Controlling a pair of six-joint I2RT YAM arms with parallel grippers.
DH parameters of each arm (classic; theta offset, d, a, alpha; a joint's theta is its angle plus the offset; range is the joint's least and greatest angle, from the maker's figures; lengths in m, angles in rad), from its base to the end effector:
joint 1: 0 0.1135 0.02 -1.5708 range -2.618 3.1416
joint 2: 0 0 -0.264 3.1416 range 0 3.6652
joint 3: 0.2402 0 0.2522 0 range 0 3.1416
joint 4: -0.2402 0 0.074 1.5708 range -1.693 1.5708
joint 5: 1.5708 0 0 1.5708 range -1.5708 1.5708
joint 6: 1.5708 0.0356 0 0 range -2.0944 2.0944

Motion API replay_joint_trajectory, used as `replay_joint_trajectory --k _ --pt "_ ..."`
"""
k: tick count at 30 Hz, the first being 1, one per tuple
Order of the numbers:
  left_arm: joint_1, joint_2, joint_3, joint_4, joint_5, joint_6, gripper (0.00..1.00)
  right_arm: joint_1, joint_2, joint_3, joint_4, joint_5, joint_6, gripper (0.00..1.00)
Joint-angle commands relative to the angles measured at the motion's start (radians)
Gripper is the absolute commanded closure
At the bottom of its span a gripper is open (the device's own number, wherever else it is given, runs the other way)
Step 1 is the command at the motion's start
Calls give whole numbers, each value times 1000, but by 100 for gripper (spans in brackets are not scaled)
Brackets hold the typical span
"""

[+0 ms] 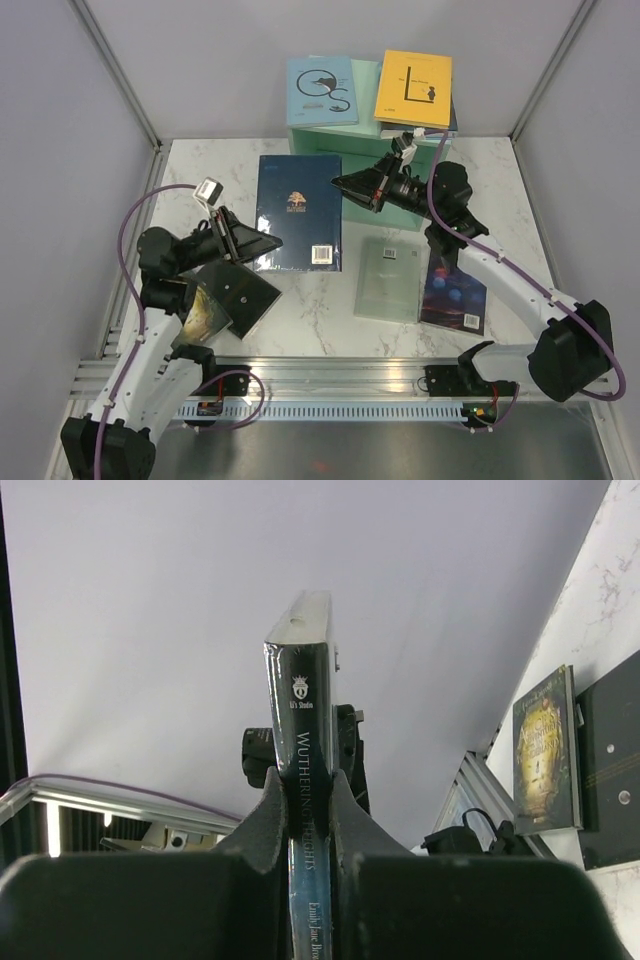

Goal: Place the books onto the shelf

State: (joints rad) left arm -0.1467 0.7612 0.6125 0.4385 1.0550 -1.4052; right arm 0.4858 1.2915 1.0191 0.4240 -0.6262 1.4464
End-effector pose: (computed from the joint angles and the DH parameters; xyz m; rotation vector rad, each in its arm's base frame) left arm 0.1614 -0.0552 0.3448 0.0600 1.7529 -1.8731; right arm 0.2564 0.1590 0.3747 0.2161 1.7951 1.9320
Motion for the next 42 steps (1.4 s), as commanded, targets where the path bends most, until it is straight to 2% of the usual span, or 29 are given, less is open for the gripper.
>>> replay_joint_trajectory --k 1,2,4,7,8,9,10,12,13,14,23,25,32,35,42 --pt "-7 6 58 -15 5 18 86 -6 -14 15 165 3 66 100" --pt "-5 7 79 -55 0 37 98 -4 -14 16 159 2 62 100" --pt "-5 10 105 -105 -22 93 98 -6 -18 19 135 0 51 100" --pt "-7 65 240 -375 -52 265 98 -7 -29 87 3 -6 -21 100" --pt "-5 82 325 -497 -62 306 98 -10 -31 111 -43 -9 -81 92" --pt "-4 99 370 -558 -85 380 98 -12 -34 136 -91 -10 -110 63" --pt "-4 122 412 -592 -95 405 98 -13 -41 162 -182 -12 -139 47" --pt "2 187 524 -641 -104 432 98 -29 -49 229 -264 -9 -216 22" --pt "4 208 562 -644 -104 434 98 -36 -63 246 -322 -12 -234 14" --pt "6 231 637 -644 -107 434 98 -62 -72 268 -344 -16 -242 11" --pt "13 622 1134 -598 -118 378 98 -288 -156 368 -380 -185 -126 9" --pt "12 747 1210 -564 -105 353 98 -291 -173 358 -384 -188 -120 9" --pt "13 1160 1738 -598 -99 250 98 -299 -218 263 -386 -187 -119 10" --pt "15 1311 1883 -590 -95 178 98 -300 -225 248 -386 -187 -119 11" --pt "4 1394 1886 -595 -87 173 98 -309 -245 216 -390 -187 -126 12"
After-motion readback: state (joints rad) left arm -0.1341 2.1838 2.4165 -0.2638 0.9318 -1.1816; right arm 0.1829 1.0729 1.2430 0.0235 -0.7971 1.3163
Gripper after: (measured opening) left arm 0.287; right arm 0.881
